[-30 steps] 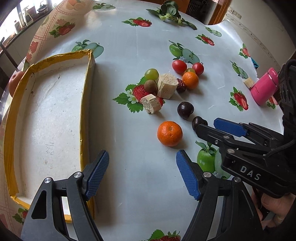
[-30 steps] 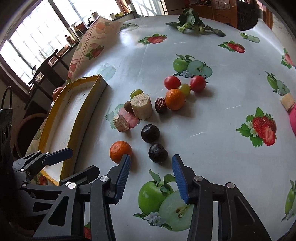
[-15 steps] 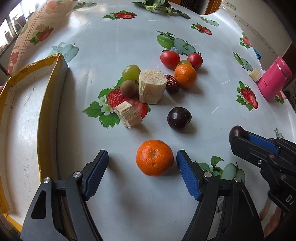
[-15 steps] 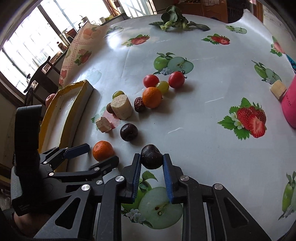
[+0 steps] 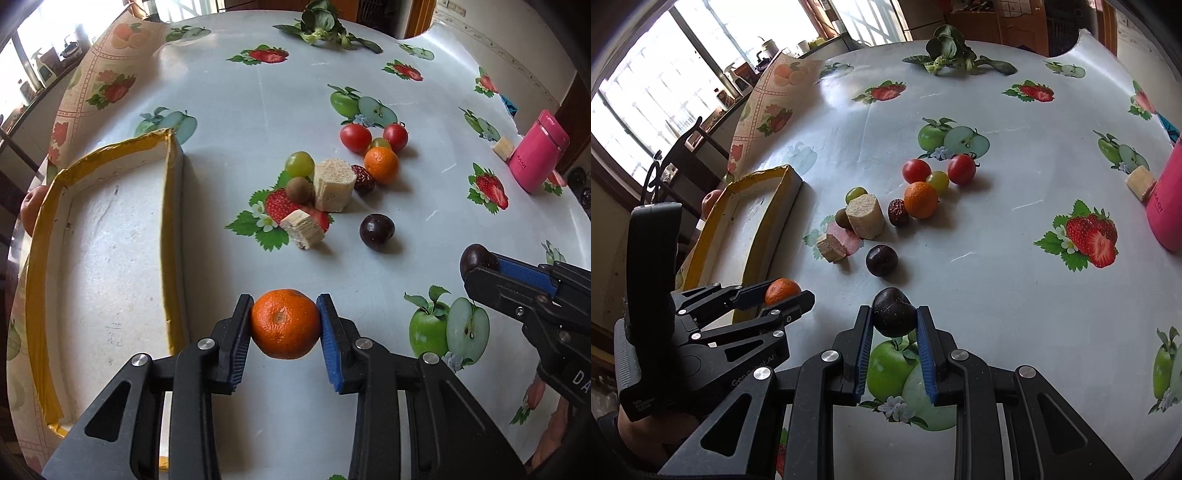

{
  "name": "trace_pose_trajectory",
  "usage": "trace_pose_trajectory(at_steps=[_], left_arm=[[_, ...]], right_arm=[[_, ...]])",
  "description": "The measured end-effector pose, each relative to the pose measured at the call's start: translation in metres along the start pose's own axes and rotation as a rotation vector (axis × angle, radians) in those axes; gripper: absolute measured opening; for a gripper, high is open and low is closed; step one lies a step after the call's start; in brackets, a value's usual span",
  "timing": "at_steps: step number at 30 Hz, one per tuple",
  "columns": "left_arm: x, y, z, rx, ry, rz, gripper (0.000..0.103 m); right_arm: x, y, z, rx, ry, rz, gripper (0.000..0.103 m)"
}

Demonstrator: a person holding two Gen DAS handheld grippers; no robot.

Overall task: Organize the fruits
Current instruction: 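Carry the mandarin and plum into the yellow-rimmed tray and open both grippers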

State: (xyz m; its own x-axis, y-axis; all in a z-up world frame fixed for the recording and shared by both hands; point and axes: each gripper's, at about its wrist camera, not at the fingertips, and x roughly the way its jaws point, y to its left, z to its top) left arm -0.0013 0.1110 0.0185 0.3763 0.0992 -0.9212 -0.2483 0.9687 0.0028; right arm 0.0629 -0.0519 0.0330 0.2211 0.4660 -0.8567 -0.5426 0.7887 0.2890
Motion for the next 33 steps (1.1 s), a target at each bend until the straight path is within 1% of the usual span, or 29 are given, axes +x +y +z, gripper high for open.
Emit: trace_pose_trajectory(at_steps=[6,13,24,33], left_arm=[[-0.025,0.016,-0.010,-0.024,-0.035,0.011,0.032],[-0.042,0.030,-0.023,-0.050,-0.053,0.014,0.032],[-0.057,0.060,-0.041,-0.093,-0.074,0.043,0.032],[-0.062,0.087,-0.053,-0.139,-0.076,0.060,0.032]], right_arm=[[-0.009,0.026,-0.002,-0.040,-0.004,0.010,0.024],[-0.017,0.052,-0.006,-0.079,-0.004,0.023,0.024],[-0.013,0.094,-0.013,-0.141,0.013,0.051,0.024],[-0.008,0.125,-0.017,-0.193,0.025,0.076,0.024]])
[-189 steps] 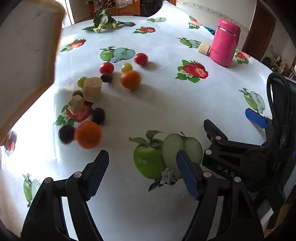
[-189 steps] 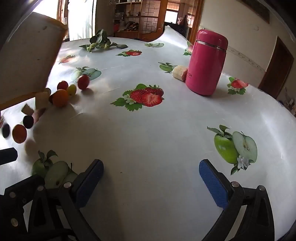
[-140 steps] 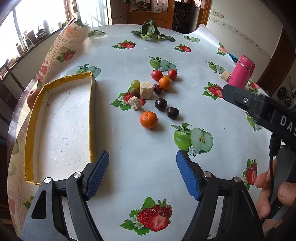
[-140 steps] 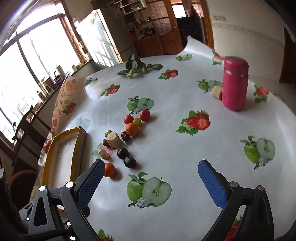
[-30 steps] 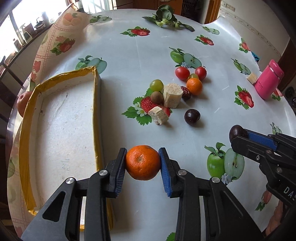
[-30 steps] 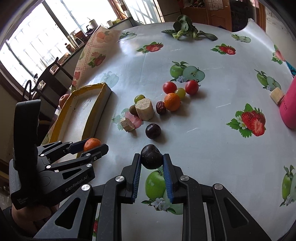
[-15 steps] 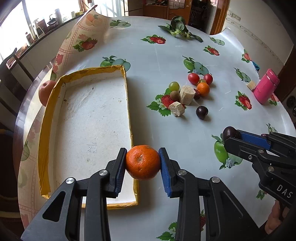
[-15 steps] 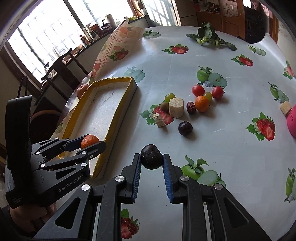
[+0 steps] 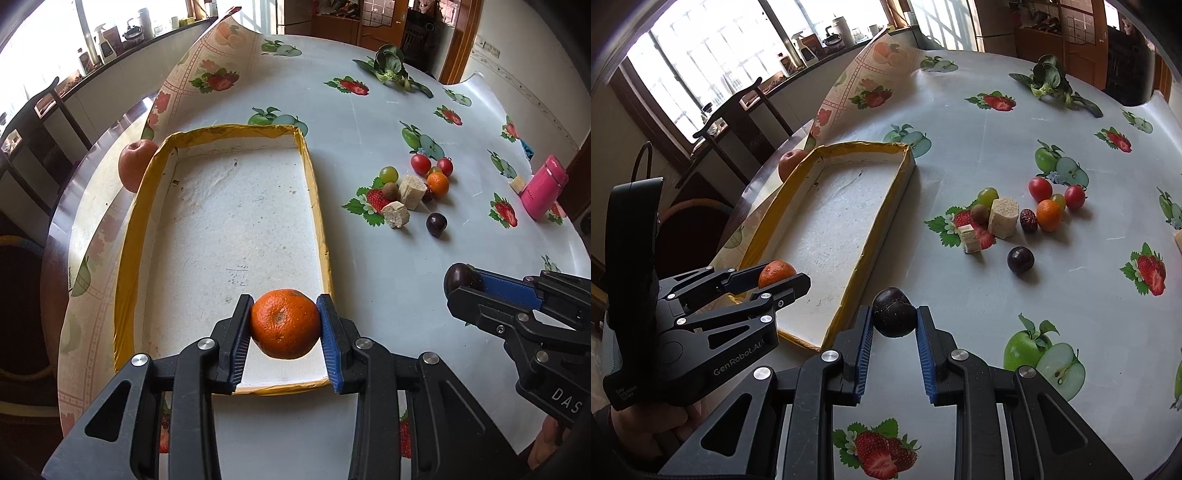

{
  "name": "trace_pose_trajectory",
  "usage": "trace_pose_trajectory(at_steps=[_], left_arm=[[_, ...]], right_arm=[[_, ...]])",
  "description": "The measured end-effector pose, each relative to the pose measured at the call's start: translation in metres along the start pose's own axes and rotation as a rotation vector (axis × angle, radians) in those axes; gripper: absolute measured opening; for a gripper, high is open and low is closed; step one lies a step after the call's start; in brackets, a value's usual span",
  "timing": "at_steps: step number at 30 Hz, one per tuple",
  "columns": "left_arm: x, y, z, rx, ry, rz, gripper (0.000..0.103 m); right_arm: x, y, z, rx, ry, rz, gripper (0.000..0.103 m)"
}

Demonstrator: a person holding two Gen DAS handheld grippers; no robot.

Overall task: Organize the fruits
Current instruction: 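Carry the mandarin and plum into the yellow-rimmed tray and open both grippers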

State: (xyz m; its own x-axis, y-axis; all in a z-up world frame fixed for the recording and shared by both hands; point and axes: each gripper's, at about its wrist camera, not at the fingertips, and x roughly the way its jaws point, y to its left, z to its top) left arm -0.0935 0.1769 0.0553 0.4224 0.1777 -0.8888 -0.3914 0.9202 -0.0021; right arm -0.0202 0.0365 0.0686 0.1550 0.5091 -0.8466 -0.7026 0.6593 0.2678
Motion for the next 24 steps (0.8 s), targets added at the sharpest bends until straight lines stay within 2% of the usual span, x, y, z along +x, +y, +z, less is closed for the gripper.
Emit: trace_pose_trajectory(at_steps=[14,24], left_arm=[[0.006,0.047,-0.015,-0.090,0.024,0.039,0.032],[0.026,0.078,-0.018,-0.164,0.064,0.023,0.032]], right_arm=[[0.020,0.044,0.007,-0.071,0.021,0.052,0.024],[0.064,0.081,0.021,-0.158,0.077,0.106,0.024]])
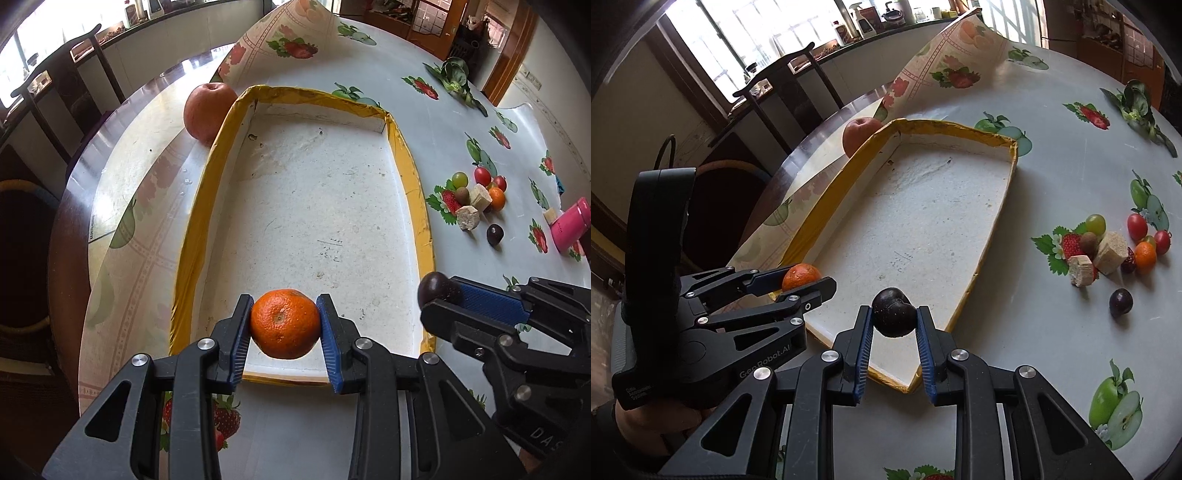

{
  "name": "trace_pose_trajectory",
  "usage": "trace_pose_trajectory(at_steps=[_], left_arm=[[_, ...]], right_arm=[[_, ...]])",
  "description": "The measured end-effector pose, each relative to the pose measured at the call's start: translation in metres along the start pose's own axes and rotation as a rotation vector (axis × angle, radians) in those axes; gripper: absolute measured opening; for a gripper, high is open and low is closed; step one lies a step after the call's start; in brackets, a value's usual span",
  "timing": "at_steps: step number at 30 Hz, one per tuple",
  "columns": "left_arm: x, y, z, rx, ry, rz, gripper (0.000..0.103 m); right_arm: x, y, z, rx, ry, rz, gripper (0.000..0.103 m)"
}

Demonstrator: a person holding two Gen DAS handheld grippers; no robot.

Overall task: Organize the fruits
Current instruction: 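Carry the mandarin and plum into the yellow-rimmed tray and open both grippers, then withdraw both grippers from the tray back toward the fruit pile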

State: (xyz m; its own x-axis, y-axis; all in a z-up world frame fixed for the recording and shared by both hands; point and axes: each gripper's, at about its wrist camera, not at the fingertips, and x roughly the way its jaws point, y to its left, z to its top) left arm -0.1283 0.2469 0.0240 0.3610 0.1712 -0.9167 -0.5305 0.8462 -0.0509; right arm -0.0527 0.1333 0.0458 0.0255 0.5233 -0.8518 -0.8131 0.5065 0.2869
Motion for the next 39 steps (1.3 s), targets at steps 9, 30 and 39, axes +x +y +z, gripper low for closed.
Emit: trace_pose_trajectory(at_steps=[9,30,39], left_arm=[[0.033,0.019,0.003,-0.020,0.069,0.009,0.032],[0.018,0.006,0.000,0.030,0.041,0.071,0.049],[0.003,-0.001,0.001,0.037,0.021,0.063,0.049]], right_arm=[[0.063,0.012,0.004,-0.071,0.132,0.001,0.024],[0.045,0.015,-0.007,-0.136,0.111,-0.023,0.049],[0.012,0.004,-0.015,-0.093,0.061,-0.039,0.051]])
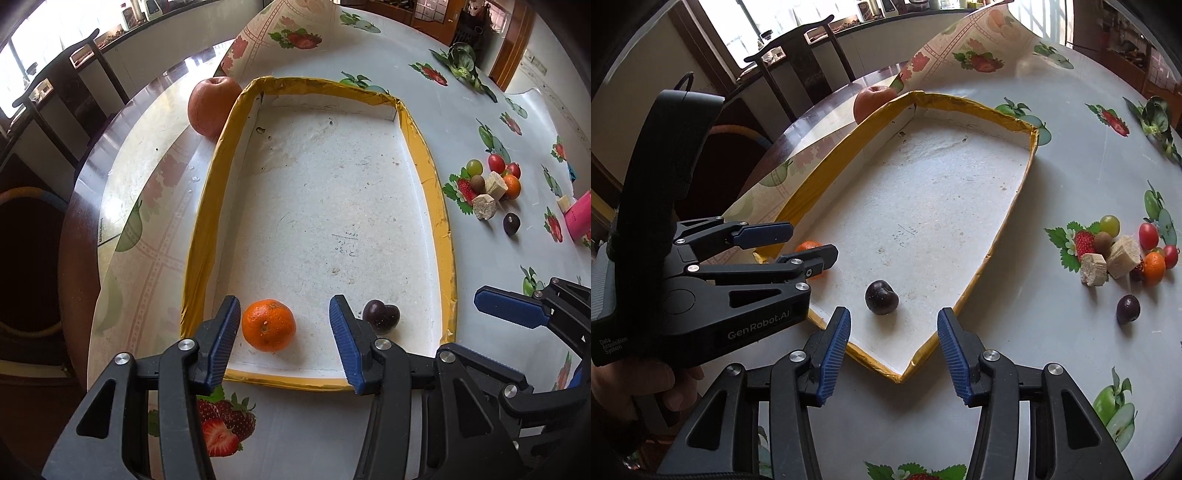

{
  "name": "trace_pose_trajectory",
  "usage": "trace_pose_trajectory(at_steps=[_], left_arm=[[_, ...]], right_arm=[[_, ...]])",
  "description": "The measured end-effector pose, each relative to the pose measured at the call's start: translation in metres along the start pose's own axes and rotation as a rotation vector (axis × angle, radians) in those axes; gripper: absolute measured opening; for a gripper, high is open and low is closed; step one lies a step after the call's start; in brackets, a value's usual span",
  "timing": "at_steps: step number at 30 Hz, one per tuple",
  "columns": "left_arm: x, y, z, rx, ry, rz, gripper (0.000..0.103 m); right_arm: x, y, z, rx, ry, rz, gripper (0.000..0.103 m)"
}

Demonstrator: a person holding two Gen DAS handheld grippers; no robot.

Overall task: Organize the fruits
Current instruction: 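Withdraw both grippers from the tray back toward the fruit pile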

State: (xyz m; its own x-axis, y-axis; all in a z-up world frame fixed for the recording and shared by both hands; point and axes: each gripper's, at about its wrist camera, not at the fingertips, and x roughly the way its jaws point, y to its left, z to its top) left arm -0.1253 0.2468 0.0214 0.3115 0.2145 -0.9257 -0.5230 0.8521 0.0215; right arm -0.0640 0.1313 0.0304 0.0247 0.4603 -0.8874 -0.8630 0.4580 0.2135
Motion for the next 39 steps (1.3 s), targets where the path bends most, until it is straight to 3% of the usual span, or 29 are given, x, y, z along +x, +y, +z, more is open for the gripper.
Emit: trace_pose_trajectory(at_steps=[21,39], left_arm=[[-0.022,-0.054,-0.002,0.091,-0.034,-0.054,0.049],[-0.026,-0.103,0.006,0.156,-0.026,-0.130,0.049]], right_arm=[[-0.051,-0.072,-0.049,0.185,-0.059,-0.079,0.051],[-0.071,-0.121,-0.080,0.312,-0.078,-0.128,0.051]])
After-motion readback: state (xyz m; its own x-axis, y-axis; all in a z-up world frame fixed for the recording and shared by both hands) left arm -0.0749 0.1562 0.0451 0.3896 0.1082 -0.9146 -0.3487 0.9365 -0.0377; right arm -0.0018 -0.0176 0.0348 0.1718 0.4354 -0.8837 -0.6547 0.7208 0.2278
